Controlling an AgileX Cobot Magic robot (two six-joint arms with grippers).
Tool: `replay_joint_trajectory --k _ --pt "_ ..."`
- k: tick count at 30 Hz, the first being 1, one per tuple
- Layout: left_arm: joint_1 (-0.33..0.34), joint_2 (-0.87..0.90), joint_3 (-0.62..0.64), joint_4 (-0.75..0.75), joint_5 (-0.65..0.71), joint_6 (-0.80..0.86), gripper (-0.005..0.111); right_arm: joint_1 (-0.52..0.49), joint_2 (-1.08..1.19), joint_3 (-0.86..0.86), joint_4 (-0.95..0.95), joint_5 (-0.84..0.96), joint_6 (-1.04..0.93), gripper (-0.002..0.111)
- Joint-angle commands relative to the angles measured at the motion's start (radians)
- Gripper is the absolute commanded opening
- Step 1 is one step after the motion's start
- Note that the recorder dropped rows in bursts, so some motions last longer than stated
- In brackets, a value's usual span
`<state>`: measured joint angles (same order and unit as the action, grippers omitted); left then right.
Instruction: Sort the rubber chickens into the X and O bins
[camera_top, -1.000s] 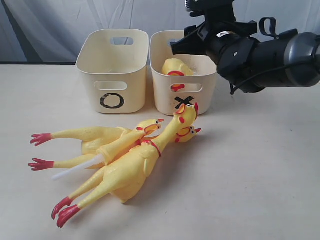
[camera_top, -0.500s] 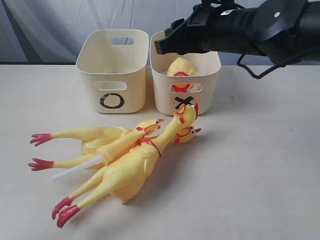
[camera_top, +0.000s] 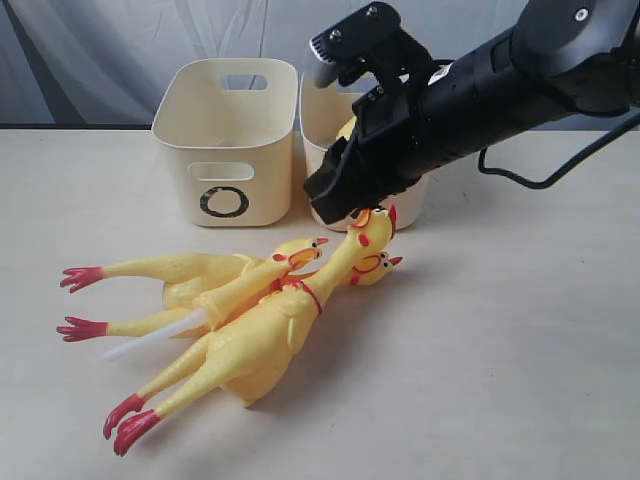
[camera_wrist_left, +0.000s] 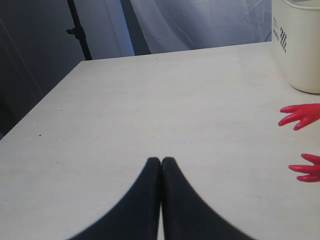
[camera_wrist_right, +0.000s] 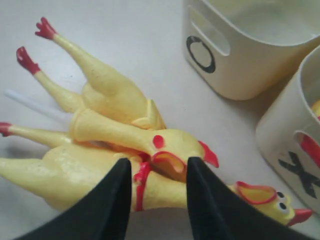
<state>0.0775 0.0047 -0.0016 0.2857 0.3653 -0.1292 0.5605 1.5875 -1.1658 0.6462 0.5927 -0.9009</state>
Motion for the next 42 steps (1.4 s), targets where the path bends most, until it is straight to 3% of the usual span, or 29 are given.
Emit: replay_joint_trajectory --k 1,6,32,35,38,41,42 --pt "0.000 -0.005 0.002 0.003 -0.006 -0.001 0.000 0.029 -0.006 -0.005 -0.032 0.034 0.167 0.035" --pt "0.000 -0.005 0.002 0.003 -0.006 -0.001 0.000 0.029 -0.006 -0.005 -0.034 0.032 0.354 0.035" --pt "0.000 -0.005 0.002 0.016 -0.007 -0.001 0.000 0.029 -0.008 -0.005 -0.079 0.070 0.355 0.035" --pt "0.000 -0.005 0.002 -0.124 -0.216 -0.004 0.000 0.029 -0.023 -0.005 -0.103 0.109 0.355 0.035" --pt "0.000 -0.005 0.002 -0.447 -0.455 -0.005 0.000 0.029 -0.055 -0.005 -0.183 0.191 0.380 0.035" --pt "0.000 -0.005 0.002 -0.513 -0.635 -0.056 0.000 0.029 -0.087 -0.005 -0.239 0.243 0.428 0.035" --pt "0.000 -0.005 0.002 -0.557 -0.696 -0.190 0.000 0.029 -0.111 0.007 -0.257 0.248 0.433 0.035"
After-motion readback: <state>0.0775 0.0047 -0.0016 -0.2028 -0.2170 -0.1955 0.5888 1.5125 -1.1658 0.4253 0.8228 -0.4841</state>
